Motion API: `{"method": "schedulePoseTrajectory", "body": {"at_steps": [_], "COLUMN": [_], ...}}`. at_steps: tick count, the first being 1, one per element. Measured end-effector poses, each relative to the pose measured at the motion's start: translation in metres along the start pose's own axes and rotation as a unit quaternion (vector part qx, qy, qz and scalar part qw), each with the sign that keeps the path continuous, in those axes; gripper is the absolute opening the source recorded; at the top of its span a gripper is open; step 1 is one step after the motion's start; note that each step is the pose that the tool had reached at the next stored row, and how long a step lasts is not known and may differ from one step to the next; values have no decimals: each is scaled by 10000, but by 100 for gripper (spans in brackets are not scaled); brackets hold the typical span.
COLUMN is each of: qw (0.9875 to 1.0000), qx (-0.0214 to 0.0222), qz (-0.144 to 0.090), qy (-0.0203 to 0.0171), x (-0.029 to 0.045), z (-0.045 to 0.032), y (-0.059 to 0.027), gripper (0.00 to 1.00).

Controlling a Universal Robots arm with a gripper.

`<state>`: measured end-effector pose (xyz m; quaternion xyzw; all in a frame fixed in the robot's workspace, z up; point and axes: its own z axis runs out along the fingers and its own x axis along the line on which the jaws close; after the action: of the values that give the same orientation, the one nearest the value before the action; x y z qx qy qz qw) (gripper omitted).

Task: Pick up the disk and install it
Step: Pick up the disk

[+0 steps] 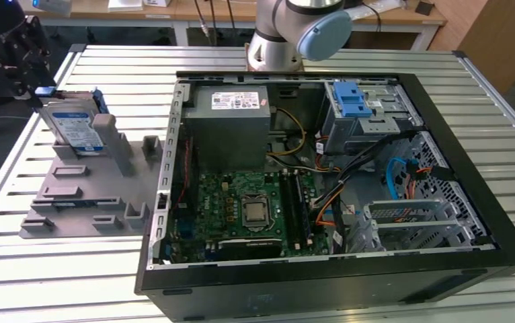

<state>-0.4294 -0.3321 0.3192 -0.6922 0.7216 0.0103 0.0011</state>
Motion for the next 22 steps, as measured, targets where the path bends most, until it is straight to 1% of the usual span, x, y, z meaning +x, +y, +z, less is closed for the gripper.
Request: {"method": "schedulePoseTrajectory", "body": {"at_steps": [7,9,10,15,22], "qw": [10000,10000,10000,10000,10000], "qx": [6,5,5,5,5], "qz": [-4,-5,-5,-12,-13], "qy": [4,4,5,4,4], "x": [-11,-22,-26,-40,-40], "z": [104,118,124,160,213], "y": [2,3,3,3,2], "gripper": [59,58,51,51,51]}}
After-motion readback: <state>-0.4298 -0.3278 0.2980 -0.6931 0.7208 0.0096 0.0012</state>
